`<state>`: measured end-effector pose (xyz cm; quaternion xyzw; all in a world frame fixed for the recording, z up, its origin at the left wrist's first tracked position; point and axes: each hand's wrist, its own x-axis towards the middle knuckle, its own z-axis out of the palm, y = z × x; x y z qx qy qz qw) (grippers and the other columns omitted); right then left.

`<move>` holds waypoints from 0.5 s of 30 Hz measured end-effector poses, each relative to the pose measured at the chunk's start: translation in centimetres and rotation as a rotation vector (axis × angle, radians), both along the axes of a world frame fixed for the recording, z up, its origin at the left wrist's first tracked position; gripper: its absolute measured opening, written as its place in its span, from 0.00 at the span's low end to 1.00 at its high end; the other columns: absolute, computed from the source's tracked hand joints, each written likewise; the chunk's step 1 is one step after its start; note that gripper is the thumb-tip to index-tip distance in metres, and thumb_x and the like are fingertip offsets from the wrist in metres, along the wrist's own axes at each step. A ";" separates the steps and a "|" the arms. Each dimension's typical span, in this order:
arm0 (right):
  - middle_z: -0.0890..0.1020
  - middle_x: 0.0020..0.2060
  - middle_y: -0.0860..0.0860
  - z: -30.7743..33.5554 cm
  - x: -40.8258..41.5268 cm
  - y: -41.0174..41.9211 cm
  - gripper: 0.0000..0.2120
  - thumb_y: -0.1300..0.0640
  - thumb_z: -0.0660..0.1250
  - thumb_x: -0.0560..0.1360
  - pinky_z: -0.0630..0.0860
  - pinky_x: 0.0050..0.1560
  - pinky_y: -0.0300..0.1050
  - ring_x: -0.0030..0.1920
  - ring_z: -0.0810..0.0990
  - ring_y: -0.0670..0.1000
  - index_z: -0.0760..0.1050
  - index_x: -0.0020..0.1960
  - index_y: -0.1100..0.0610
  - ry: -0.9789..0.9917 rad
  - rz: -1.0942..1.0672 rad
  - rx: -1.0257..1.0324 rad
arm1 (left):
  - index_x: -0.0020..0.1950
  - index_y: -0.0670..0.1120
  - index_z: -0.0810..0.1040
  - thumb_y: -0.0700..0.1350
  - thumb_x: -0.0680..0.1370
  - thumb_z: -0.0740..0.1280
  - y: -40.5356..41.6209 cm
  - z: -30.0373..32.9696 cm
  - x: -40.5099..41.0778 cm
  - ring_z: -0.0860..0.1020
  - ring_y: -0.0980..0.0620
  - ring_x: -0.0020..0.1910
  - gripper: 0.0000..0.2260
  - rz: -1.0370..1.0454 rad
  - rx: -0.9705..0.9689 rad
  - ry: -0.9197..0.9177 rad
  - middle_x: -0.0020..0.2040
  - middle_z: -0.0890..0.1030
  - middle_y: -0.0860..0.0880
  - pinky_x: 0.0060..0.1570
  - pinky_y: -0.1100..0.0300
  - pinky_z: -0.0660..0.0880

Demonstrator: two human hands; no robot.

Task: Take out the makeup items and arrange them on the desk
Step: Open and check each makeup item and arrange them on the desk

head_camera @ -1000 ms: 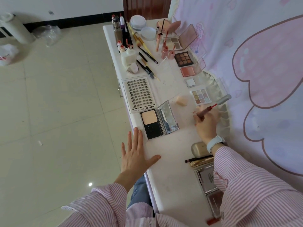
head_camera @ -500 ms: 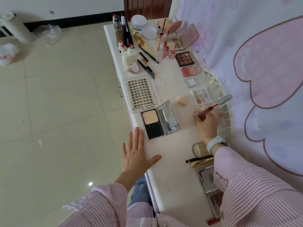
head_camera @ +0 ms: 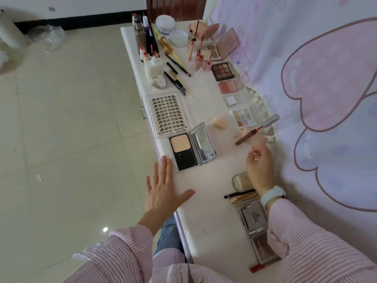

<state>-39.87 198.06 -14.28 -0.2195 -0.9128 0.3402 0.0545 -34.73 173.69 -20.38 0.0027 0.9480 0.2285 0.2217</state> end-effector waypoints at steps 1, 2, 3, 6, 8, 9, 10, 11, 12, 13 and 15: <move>0.76 0.54 0.57 0.3 0.9 0.2 0.09 0.63 0.61 0.76 0.70 0.50 0.40 0.53 0.75 0.52 0.73 0.55 0.62 -0.030 0.056 0.066 | 0.63 0.55 0.19 0.77 0.61 0.43 0.0 0.0 0.0 0.29 0.52 0.69 0.47 0.000 0.005 -0.002 0.64 0.20 0.59 0.70 0.47 0.40; 0.77 0.54 0.58 0.4 1.8 0.4 0.10 0.64 0.61 0.75 0.70 0.53 0.41 0.55 0.75 0.54 0.74 0.55 0.62 -0.067 0.143 0.154 | 0.64 0.54 0.19 0.77 0.61 0.43 0.0 0.0 0.0 0.29 0.52 0.69 0.47 0.000 0.007 -0.006 0.64 0.20 0.59 0.70 0.47 0.40; 0.77 0.54 0.58 0.6 2.5 0.5 0.11 0.64 0.61 0.74 0.69 0.57 0.45 0.56 0.74 0.55 0.75 0.55 0.62 -0.115 0.247 0.254 | 0.64 0.54 0.20 0.77 0.62 0.44 0.0 -0.1 0.0 0.29 0.51 0.69 0.47 0.003 0.008 -0.009 0.64 0.20 0.59 0.71 0.46 0.40; 0.72 0.62 0.53 0.6 4.1 0.6 0.18 0.57 0.60 0.73 0.58 0.68 0.57 0.66 0.64 0.55 0.70 0.63 0.55 -0.349 0.486 0.478 | 0.64 0.54 0.20 0.76 0.64 0.47 0.1 0.0 0.1 0.29 0.52 0.69 0.47 0.009 0.012 -0.012 0.64 0.19 0.60 0.71 0.46 0.41; 0.63 0.68 0.50 0.7 4.4 0.7 0.23 0.52 0.58 0.73 0.52 0.70 0.62 0.72 0.52 0.53 0.62 0.68 0.50 -0.487 0.538 0.447 | 0.64 0.55 0.20 0.76 0.63 0.47 0.1 0.0 0.1 0.30 0.51 0.70 0.47 0.011 0.016 -0.009 0.63 0.19 0.60 0.71 0.46 0.41; 0.59 0.70 0.49 0.8 4.4 0.8 0.25 0.50 0.58 0.73 0.53 0.70 0.63 0.73 0.47 0.53 0.58 0.70 0.48 -0.542 0.557 0.413 | 0.64 0.55 0.20 0.76 0.64 0.48 0.1 0.1 0.0 0.31 0.50 0.71 0.47 0.012 0.019 -0.009 0.63 0.19 0.60 0.71 0.46 0.42; 0.56 0.71 0.47 0.8 4.4 0.9 0.27 0.47 0.59 0.73 0.53 0.69 0.64 0.73 0.44 0.53 0.56 0.71 0.47 -0.594 0.578 0.400 | 0.64 0.54 0.21 0.76 0.64 0.49 0.1 0.1 0.0 0.32 0.49 0.72 0.47 0.015 0.022 -0.009 0.64 0.20 0.60 0.71 0.45 0.42; 0.54 0.71 0.47 0.8 4.3 0.8 0.29 0.44 0.59 0.73 0.54 0.68 0.64 0.74 0.42 0.54 0.54 0.71 0.47 -0.639 0.595 0.401 | 0.65 0.54 0.21 0.75 0.65 0.50 0.1 0.1 0.0 0.33 0.48 0.73 0.47 0.018 0.025 -0.010 0.64 0.20 0.60 0.71 0.45 0.43; 0.54 0.71 0.47 0.7 4.2 0.8 0.30 0.43 0.60 0.72 0.55 0.68 0.64 0.73 0.42 0.55 0.55 0.70 0.47 -0.673 0.600 0.404 | 0.65 0.54 0.21 0.75 0.65 0.51 0.1 0.1 0.0 0.34 0.48 0.73 0.47 0.021 0.025 -0.011 0.65 0.21 0.60 0.71 0.45 0.44; 0.55 0.70 0.48 0.7 4.0 0.7 0.30 0.42 0.61 0.72 0.57 0.68 0.64 0.73 0.43 0.55 0.56 0.70 0.49 -0.689 0.588 0.394 | 0.65 0.54 0.21 0.75 0.65 0.51 0.1 0.1 0.0 0.34 0.48 0.73 0.47 0.023 0.025 -0.010 0.65 0.21 0.59 0.71 0.45 0.44; 0.58 0.67 0.51 0.7 3.6 0.3 0.27 0.44 0.62 0.71 0.58 0.67 0.64 0.71 0.50 0.56 0.60 0.67 0.51 -0.689 0.540 0.356 | 0.64 0.55 0.21 0.75 0.65 0.51 0.1 0.1 0.1 0.34 0.48 0.73 0.47 0.026 0.025 -0.007 0.66 0.22 0.59 0.71 0.45 0.45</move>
